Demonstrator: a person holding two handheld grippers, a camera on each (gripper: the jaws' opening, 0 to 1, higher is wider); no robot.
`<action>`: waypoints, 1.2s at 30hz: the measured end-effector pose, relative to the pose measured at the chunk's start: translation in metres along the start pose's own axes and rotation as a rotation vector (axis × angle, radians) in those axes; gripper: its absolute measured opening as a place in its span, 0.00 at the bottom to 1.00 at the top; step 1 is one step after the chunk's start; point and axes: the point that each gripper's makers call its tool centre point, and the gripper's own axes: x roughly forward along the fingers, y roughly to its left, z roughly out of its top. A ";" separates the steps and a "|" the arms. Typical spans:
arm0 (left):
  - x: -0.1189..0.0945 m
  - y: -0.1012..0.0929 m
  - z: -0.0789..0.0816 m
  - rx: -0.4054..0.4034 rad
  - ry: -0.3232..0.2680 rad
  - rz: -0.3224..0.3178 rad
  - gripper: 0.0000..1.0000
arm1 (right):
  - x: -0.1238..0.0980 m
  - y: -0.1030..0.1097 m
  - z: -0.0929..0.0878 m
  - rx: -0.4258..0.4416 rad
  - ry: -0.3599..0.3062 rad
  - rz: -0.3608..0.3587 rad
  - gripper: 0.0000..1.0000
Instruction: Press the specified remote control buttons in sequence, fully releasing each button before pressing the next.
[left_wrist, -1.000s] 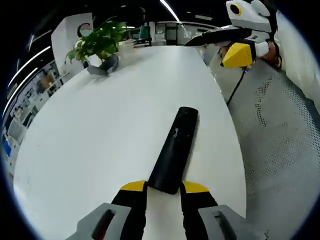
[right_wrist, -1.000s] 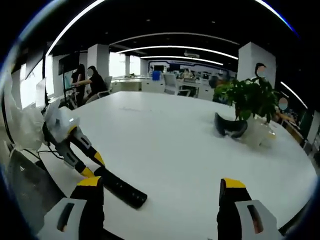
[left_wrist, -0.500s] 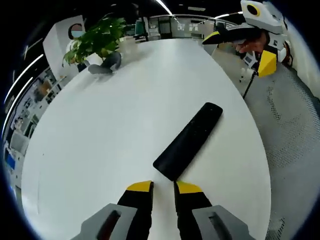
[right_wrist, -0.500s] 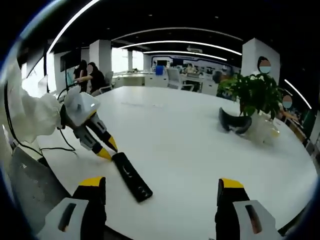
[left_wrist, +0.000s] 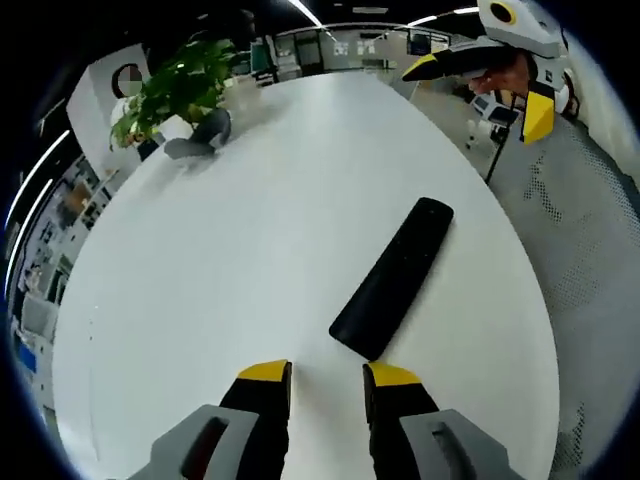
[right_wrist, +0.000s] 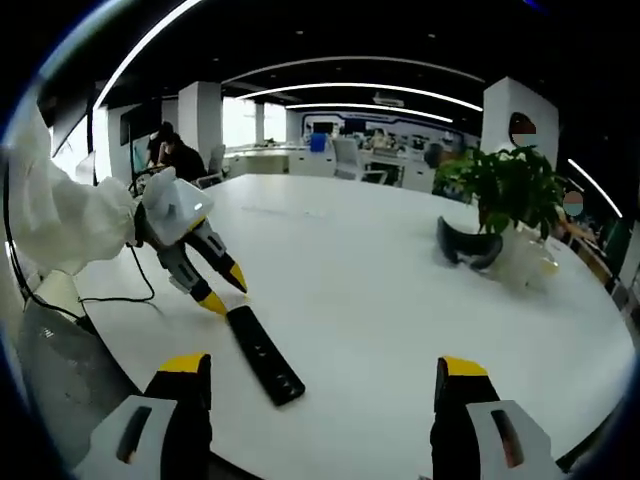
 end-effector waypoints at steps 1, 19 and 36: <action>0.000 0.000 0.001 0.030 0.002 -0.003 0.29 | 0.000 0.000 0.000 0.000 0.002 -0.001 0.92; 0.015 -0.014 0.032 0.089 -0.024 -0.103 0.41 | 0.002 -0.002 -0.004 0.001 0.024 -0.006 0.91; 0.019 -0.022 0.036 0.085 -0.042 -0.158 0.25 | 0.004 -0.005 -0.011 0.001 0.063 -0.020 0.89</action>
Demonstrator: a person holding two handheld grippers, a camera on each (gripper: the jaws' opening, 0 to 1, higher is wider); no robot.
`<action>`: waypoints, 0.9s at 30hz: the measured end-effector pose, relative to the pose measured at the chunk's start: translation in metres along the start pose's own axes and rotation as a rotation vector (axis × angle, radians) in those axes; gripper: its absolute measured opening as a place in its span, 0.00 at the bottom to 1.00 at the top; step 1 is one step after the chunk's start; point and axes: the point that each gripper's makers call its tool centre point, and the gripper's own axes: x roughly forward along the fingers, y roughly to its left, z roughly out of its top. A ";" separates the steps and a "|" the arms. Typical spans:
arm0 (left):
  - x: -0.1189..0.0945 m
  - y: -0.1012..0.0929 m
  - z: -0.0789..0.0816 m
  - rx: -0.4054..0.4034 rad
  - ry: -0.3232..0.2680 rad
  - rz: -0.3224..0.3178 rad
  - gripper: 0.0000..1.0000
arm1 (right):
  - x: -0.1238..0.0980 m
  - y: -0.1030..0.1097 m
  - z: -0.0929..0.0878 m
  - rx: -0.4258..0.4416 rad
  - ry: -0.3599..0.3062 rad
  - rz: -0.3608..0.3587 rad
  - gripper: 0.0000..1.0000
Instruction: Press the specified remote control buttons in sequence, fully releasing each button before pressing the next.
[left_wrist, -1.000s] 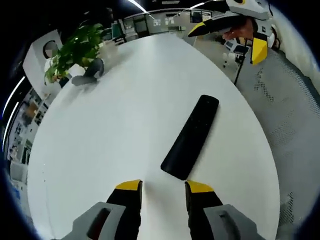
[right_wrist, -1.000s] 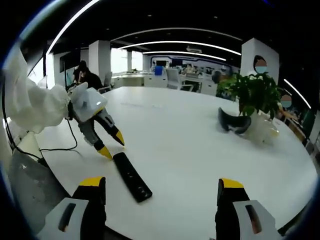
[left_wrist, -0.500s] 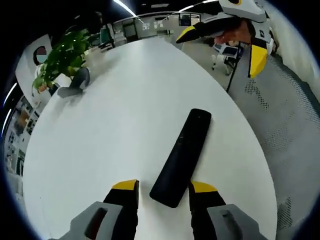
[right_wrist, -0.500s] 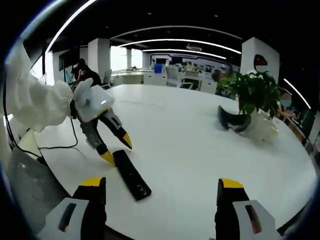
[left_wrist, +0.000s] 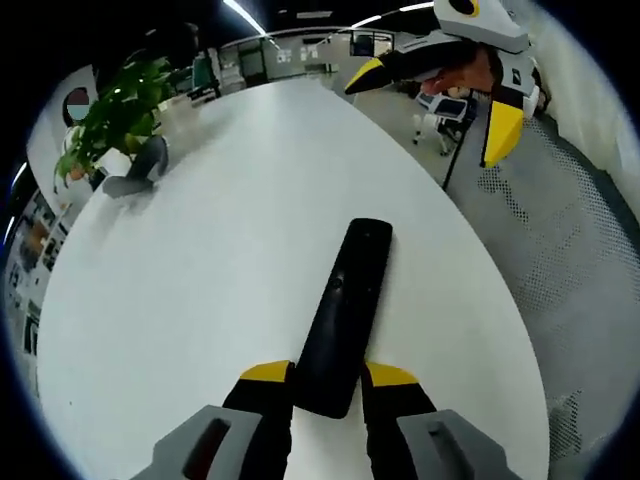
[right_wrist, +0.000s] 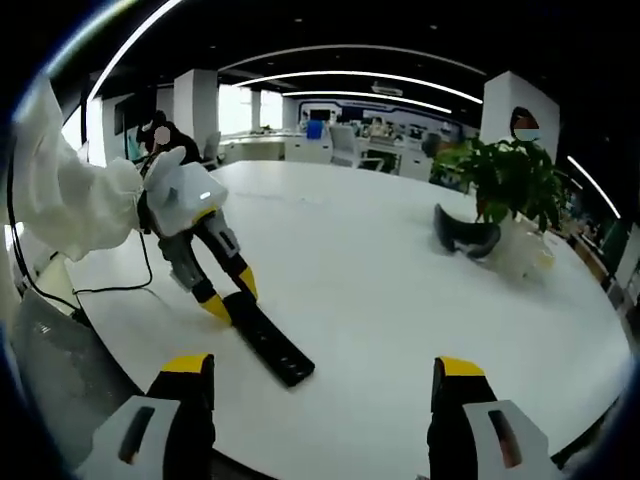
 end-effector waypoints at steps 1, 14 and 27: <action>0.000 0.002 -0.001 -0.004 0.002 0.005 0.25 | 0.000 0.000 -0.001 -0.003 0.002 -0.001 0.89; -0.010 0.043 -0.018 -0.055 0.049 0.093 0.24 | 0.000 -0.004 -0.001 0.003 0.004 -0.017 0.89; -0.018 0.096 -0.033 -0.130 0.077 0.169 0.24 | 0.001 -0.004 -0.004 -0.004 0.020 -0.018 0.89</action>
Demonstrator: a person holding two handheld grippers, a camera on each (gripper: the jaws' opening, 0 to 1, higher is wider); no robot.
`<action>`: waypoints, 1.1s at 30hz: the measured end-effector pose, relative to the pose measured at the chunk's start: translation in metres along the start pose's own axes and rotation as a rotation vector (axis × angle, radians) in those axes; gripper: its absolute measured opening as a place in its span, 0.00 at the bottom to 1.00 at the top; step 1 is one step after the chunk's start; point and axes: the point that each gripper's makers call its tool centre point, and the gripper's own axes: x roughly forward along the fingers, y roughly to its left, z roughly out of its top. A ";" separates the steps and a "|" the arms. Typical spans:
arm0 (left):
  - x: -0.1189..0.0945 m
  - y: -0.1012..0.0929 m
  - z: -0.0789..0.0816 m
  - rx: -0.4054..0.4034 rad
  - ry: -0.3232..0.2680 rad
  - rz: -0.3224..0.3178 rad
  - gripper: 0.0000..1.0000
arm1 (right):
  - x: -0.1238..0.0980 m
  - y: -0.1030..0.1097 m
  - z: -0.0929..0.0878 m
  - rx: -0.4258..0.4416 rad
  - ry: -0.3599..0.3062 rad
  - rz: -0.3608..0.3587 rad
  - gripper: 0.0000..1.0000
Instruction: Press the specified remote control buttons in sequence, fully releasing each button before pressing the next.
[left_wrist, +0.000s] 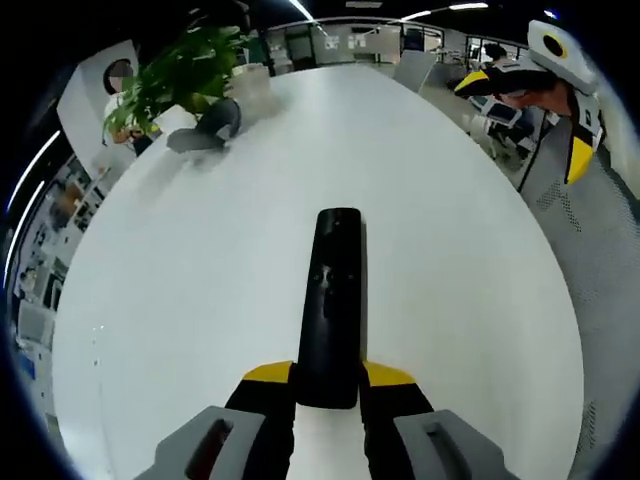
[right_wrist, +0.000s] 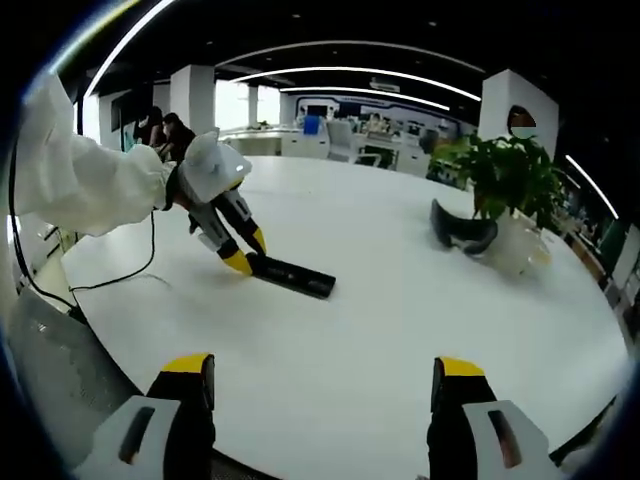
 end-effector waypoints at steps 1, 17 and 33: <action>0.001 0.005 -0.002 -0.003 0.009 0.005 0.24 | 0.000 0.000 0.000 0.001 0.001 -0.001 0.89; -0.001 0.068 -0.021 -0.015 0.073 0.121 0.24 | 0.001 -0.003 -0.001 0.009 0.010 -0.010 0.88; -0.001 0.101 -0.023 -0.034 0.087 0.112 0.23 | 0.002 -0.003 -0.002 0.012 0.024 -0.011 0.88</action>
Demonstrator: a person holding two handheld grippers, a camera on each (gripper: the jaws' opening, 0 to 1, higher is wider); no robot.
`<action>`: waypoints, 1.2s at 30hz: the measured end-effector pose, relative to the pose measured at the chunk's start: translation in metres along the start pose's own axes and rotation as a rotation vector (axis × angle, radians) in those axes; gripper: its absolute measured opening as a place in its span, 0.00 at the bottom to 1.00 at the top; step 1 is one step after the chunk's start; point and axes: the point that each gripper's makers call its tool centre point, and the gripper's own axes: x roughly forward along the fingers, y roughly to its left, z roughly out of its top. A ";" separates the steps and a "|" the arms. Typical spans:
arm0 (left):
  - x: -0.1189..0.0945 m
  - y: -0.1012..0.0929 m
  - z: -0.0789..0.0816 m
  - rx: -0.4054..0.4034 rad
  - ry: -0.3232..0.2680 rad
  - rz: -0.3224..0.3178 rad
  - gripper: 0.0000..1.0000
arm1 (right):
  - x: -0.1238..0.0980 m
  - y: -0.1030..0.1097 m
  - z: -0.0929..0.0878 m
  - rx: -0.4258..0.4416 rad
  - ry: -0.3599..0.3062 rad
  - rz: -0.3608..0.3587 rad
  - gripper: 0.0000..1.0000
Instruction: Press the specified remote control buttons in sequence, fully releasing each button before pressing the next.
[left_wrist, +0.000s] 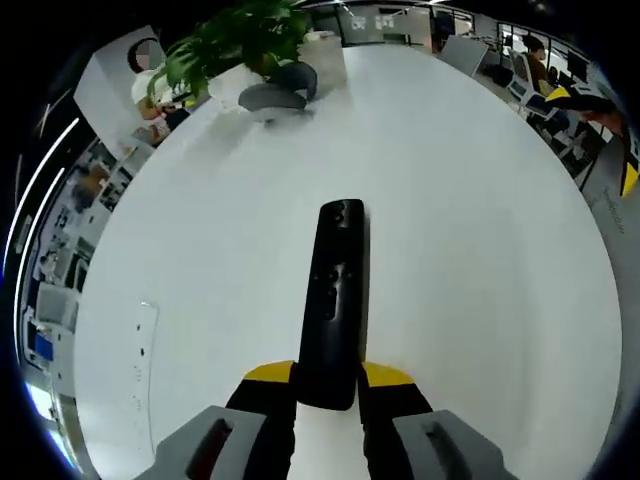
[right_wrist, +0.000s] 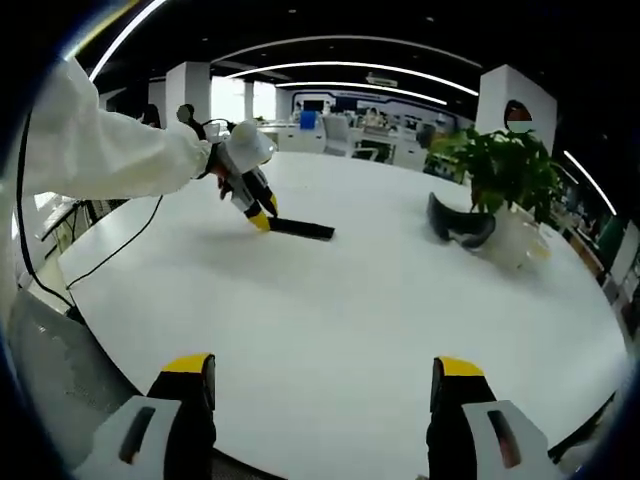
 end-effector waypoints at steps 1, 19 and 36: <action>-0.001 0.002 0.001 -0.010 0.000 0.000 0.23 | 0.000 0.000 0.000 -0.002 0.002 -0.002 0.88; -0.006 0.005 0.003 -0.244 -0.059 0.047 0.27 | 0.000 0.002 0.003 -0.001 -0.008 0.007 0.90; -0.076 -0.044 0.020 -0.510 -0.271 0.130 0.61 | -0.003 0.008 0.006 -0.016 -0.025 0.024 0.92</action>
